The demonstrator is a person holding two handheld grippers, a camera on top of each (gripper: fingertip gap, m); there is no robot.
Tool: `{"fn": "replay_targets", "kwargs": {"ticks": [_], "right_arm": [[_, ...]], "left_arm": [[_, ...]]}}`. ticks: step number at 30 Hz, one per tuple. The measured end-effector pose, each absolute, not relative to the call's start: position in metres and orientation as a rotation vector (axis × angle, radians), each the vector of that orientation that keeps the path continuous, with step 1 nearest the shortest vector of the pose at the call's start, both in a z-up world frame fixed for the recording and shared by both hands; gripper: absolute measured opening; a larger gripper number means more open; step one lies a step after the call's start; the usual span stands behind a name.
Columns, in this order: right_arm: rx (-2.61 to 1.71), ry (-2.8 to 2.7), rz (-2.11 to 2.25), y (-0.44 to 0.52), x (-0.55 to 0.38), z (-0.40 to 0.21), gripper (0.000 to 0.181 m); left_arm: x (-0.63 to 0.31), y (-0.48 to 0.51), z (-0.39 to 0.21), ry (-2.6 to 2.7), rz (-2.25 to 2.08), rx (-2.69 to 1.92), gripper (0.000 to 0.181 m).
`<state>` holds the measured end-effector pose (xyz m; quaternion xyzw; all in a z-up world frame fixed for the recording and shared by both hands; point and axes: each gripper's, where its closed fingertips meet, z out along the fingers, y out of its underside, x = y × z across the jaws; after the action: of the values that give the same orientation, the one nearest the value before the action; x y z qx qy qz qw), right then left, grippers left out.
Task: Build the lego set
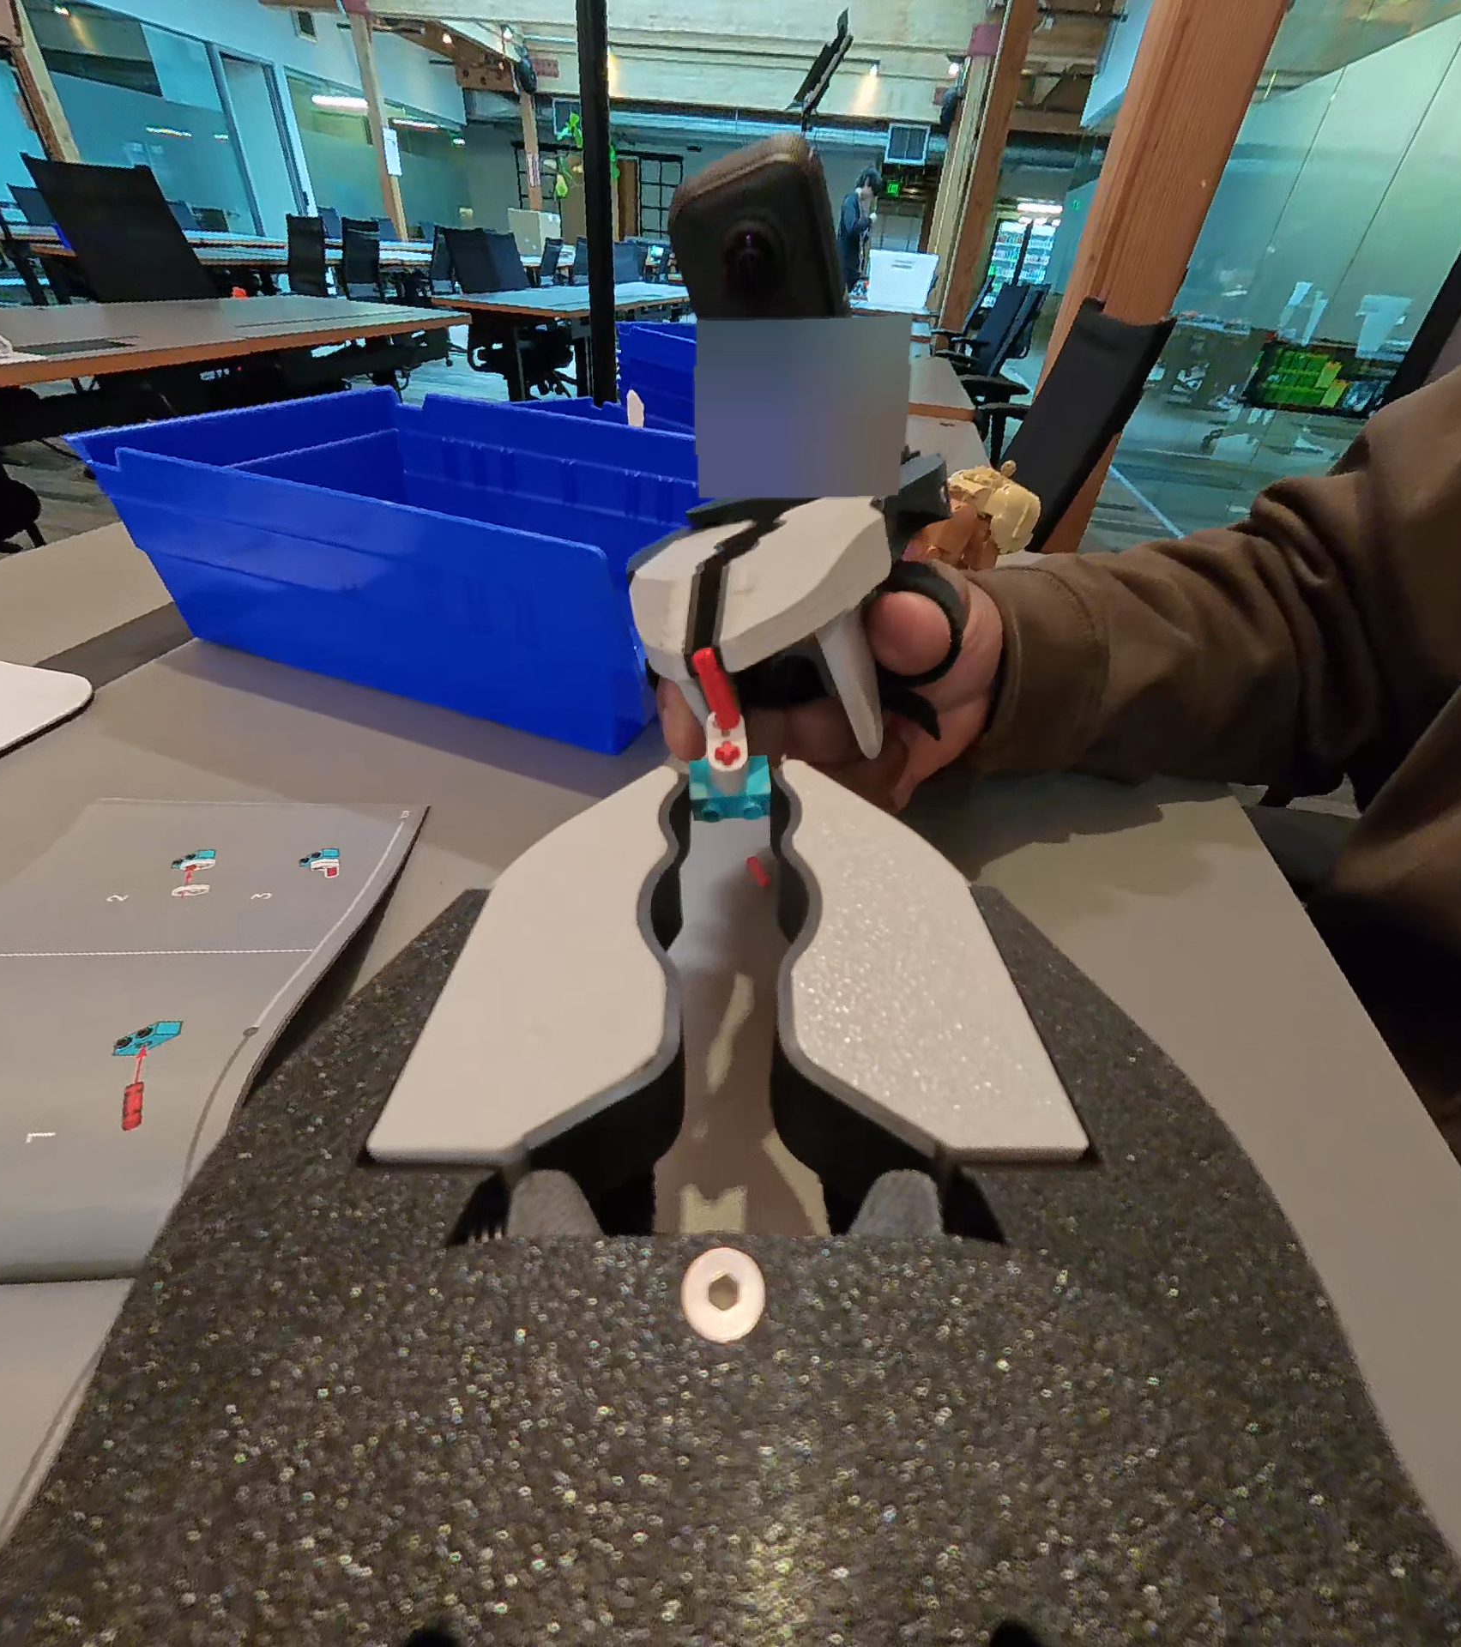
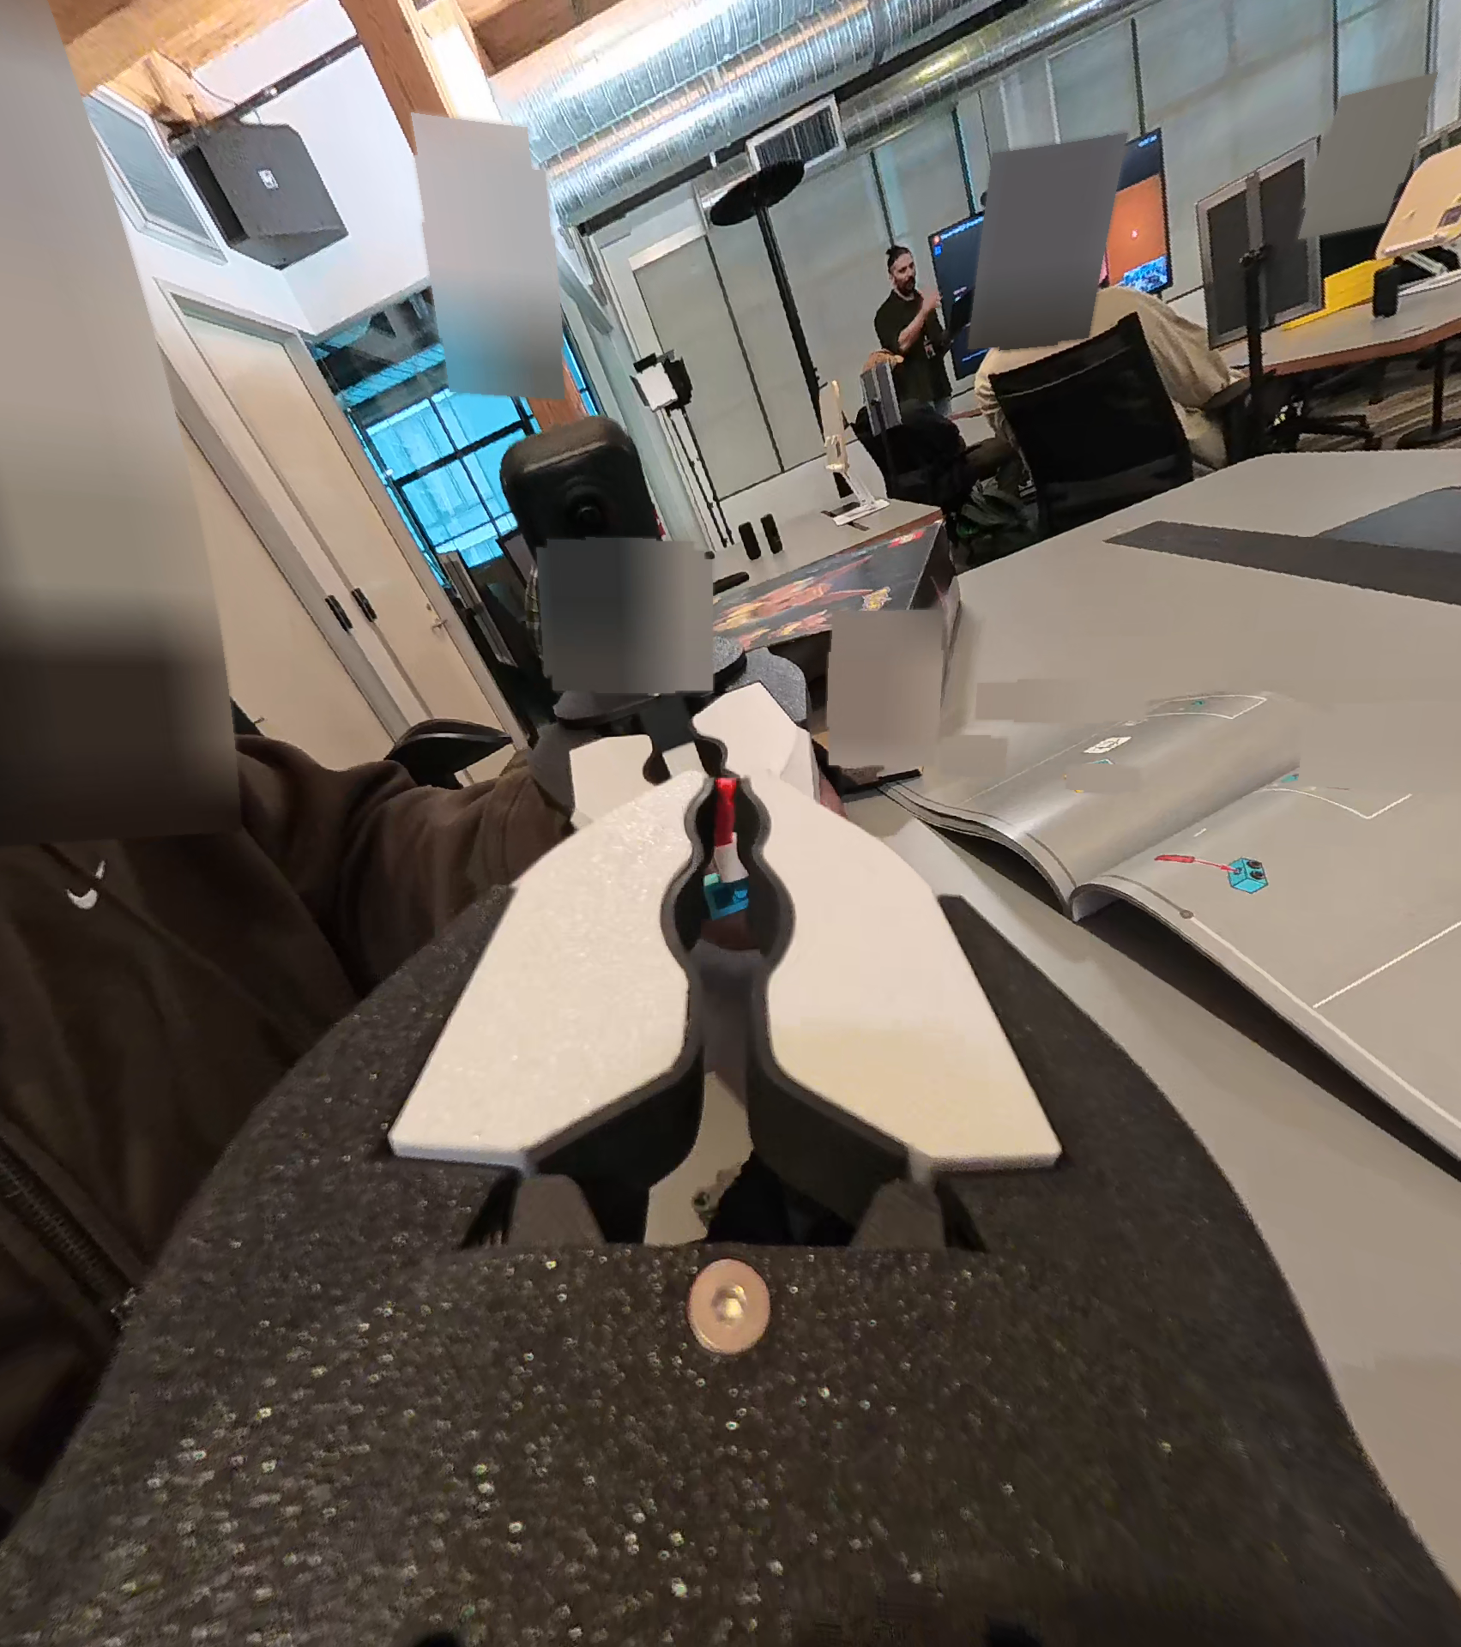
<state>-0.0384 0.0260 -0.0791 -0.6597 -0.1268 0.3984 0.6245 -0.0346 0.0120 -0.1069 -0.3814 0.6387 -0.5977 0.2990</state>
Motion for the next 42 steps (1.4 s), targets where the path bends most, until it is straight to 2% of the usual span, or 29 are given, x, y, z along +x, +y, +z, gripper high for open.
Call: {"fn": "replay_targets", "kwargs": {"ticks": [13,21,31,42], "right_arm": [[-1.627,-0.412,0.753,0.021,-0.036,-0.091,0.004],[-1.766,-0.546,0.566,0.013,-0.028,-0.102,0.003],[-1.783,-0.58,0.58,0.009,-0.034,-0.106,0.003],[-1.956,-0.723,0.412,0.003,-0.036,-0.128,0.003]], "left_arm": [[-0.034,0.018,-0.109,1.706,-1.537,-1.029,0.017],[-0.037,0.015,-0.118,1.808,-1.387,-0.947,0.017],[-0.036,0.011,-0.129,1.876,-1.299,-0.922,0.017],[-0.036,0.007,-0.15,2.008,-1.051,-0.869,0.017]]}}
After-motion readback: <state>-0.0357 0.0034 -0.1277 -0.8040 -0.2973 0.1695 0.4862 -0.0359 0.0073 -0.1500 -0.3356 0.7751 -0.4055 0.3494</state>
